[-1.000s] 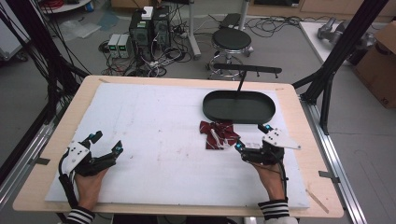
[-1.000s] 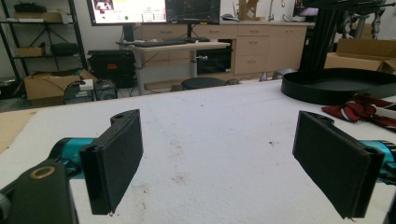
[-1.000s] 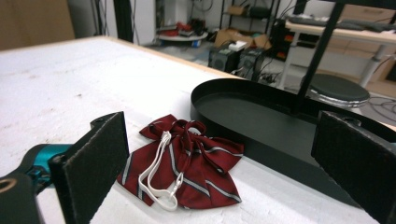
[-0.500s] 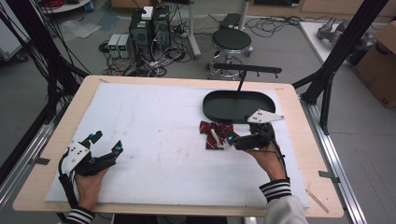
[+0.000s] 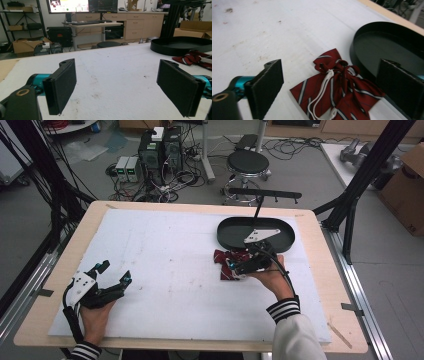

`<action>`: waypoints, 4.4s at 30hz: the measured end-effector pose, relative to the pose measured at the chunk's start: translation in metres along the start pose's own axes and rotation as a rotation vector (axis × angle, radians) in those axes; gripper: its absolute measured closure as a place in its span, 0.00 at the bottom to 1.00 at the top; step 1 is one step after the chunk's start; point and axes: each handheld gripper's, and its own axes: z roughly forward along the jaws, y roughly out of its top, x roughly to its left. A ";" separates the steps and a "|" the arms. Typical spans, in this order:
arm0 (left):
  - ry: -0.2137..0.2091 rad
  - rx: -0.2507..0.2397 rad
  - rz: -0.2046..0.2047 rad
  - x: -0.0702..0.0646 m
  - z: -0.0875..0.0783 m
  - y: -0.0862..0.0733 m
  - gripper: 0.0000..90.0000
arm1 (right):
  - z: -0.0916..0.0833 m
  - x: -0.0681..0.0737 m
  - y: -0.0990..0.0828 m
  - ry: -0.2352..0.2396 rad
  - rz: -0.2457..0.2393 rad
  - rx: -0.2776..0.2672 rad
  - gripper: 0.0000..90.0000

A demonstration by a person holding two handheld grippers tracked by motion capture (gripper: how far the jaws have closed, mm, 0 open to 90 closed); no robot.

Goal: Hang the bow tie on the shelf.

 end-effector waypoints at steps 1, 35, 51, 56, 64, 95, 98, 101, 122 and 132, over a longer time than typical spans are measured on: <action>0.000 0.000 0.000 0.000 0.000 0.000 0.18 | 0.003 0.000 0.000 0.005 -0.003 0.015 0.08; 0.000 -0.001 0.000 0.000 0.000 0.000 0.18 | 0.052 0.002 0.002 0.033 0.012 0.373 0.53; -0.001 -0.001 0.000 0.000 0.000 0.000 0.18 | 0.061 -0.001 -0.002 0.013 0.040 0.445 0.69; -0.001 -0.001 0.000 0.000 0.000 0.000 0.18 | 0.065 -0.001 -0.002 0.008 0.027 0.467 0.74; -0.001 -0.001 0.001 0.000 0.000 0.000 0.18 | 0.066 0.001 -0.001 0.002 0.009 0.484 0.90; -0.001 0.000 0.002 0.000 0.000 0.000 0.18 | 0.025 -0.007 0.014 -0.076 0.020 0.188 0.96; -0.001 0.000 0.002 0.000 0.000 0.000 0.18 | 0.019 -0.007 0.016 -0.094 0.014 0.143 0.96; -0.001 0.000 0.003 0.000 0.000 0.000 0.18 | 0.013 -0.006 0.019 -0.120 -0.001 0.097 0.96; -0.002 0.002 0.007 0.000 0.000 0.000 0.19 | -0.029 -0.009 0.039 -0.260 -0.019 -0.150 0.96; -0.002 0.002 0.006 0.000 0.000 0.000 0.19 | -0.048 -0.016 0.064 -0.309 -0.033 -0.198 0.96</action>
